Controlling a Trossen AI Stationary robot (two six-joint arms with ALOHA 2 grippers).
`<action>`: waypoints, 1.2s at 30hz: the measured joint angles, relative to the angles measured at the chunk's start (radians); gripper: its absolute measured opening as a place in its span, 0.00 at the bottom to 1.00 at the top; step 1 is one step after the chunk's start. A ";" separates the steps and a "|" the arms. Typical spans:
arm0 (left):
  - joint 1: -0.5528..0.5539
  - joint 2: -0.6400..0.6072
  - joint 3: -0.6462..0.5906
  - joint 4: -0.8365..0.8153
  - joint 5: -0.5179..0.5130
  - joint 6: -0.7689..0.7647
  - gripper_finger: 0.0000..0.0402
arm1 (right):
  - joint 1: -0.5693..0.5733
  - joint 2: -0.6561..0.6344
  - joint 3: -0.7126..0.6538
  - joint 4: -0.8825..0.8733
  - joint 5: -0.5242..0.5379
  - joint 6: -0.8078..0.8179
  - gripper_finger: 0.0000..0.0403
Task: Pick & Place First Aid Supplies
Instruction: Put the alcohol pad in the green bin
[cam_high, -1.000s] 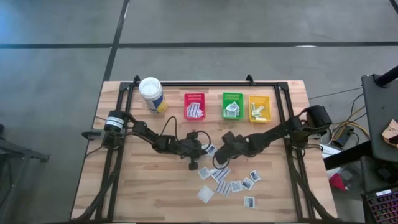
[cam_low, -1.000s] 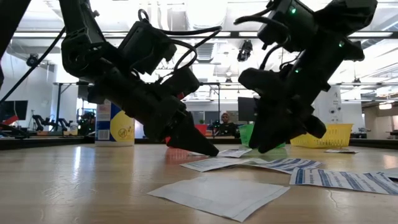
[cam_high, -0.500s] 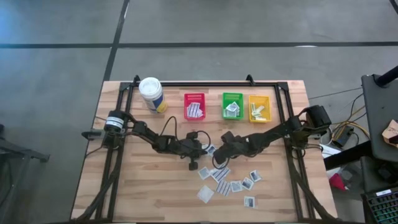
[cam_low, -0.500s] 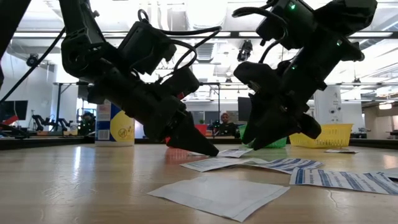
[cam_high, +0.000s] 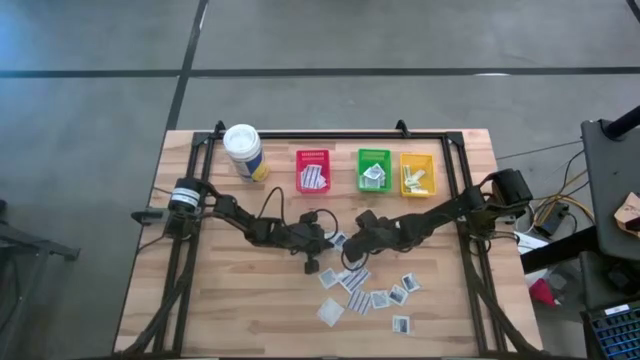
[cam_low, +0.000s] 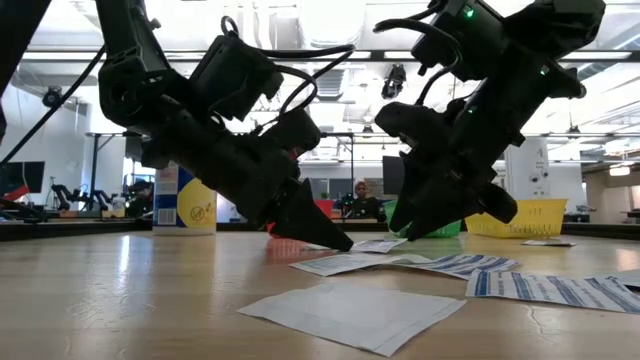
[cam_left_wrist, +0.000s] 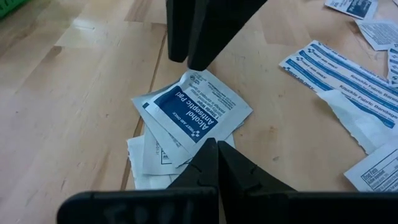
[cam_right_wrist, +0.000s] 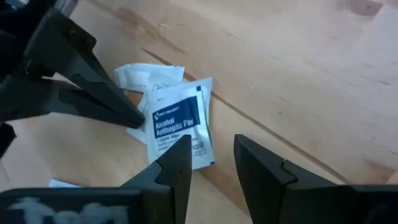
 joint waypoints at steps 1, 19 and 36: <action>0.000 0.000 0.001 -0.001 0.000 -0.002 0.00 | 0.000 0.000 0.000 0.003 0.001 0.004 0.29; 0.003 0.000 0.016 -0.016 -0.029 -0.131 0.00 | 0.001 0.076 0.004 0.099 -0.005 0.029 0.29; 0.004 -0.002 0.017 -0.023 -0.029 -0.121 0.00 | 0.001 0.020 0.000 0.114 -0.076 -0.025 0.24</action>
